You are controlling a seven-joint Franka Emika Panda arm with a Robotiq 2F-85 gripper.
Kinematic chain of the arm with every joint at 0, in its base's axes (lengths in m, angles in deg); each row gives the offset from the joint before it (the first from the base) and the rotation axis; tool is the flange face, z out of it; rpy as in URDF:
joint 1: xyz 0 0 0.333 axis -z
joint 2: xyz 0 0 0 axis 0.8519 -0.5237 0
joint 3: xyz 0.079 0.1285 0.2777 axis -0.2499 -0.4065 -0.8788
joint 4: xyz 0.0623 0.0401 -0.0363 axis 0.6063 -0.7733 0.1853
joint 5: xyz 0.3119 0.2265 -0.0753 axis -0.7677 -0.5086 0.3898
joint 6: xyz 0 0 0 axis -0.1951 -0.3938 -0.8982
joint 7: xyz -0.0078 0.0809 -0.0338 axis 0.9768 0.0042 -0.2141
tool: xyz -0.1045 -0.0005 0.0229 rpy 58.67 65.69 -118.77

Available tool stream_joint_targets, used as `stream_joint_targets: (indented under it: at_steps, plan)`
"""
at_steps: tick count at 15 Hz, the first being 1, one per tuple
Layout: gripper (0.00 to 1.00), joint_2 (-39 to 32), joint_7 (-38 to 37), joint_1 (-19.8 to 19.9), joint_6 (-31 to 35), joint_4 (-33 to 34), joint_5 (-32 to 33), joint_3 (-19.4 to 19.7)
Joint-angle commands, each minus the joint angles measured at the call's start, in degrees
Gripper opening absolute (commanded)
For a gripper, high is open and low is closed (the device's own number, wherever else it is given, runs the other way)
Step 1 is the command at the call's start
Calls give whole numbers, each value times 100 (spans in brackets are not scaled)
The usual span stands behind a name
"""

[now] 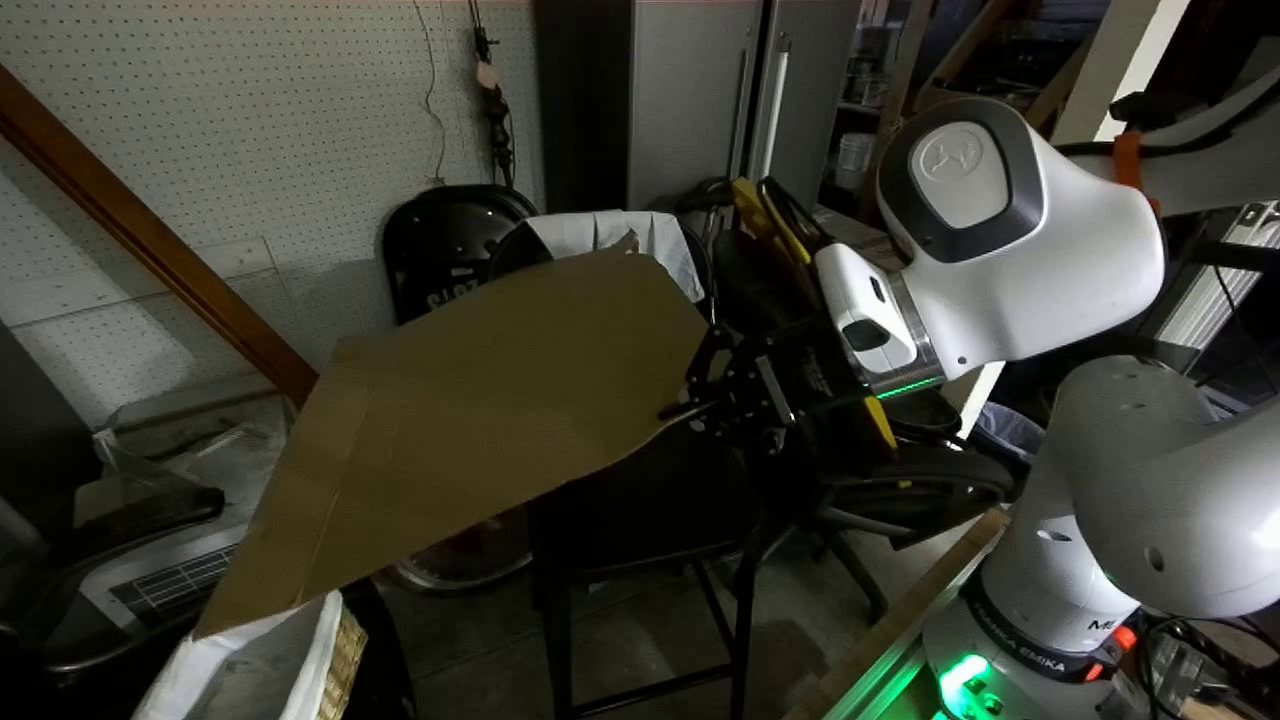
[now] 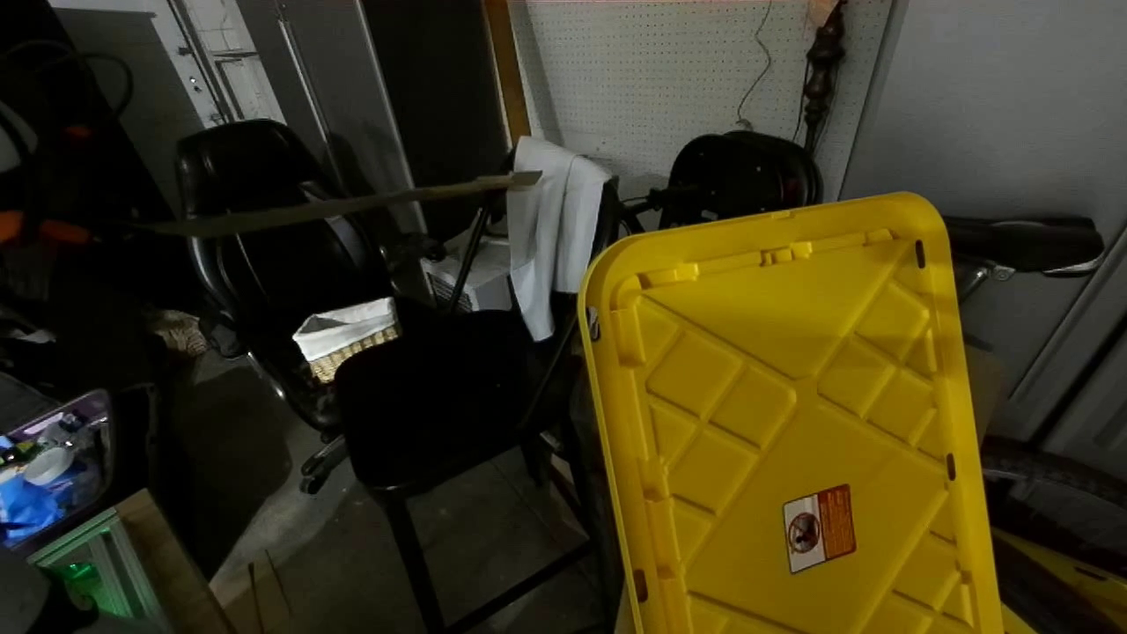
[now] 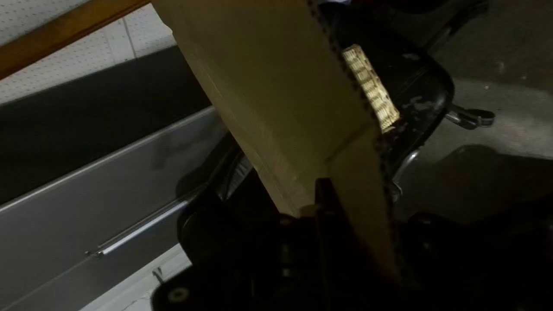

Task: Move the cardboard to the left

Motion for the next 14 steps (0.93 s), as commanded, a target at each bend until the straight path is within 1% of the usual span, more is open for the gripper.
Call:
stream_joint_targets:
  at_steps: [1, 7, 8, 11, 14]
  plan:
    - [1, -143, -306, 456, 804, -2, 0, -114]
    - [1, -668, -580, 1004, 1908, -28, -1, -274]
    - [1, -808, -624, 988, 2027, -36, -1, -228]
    - [1, -1257, -740, 1133, 2310, -52, -1, -274]
    - [1, -1875, -734, 978, 2428, -55, -1, -23]
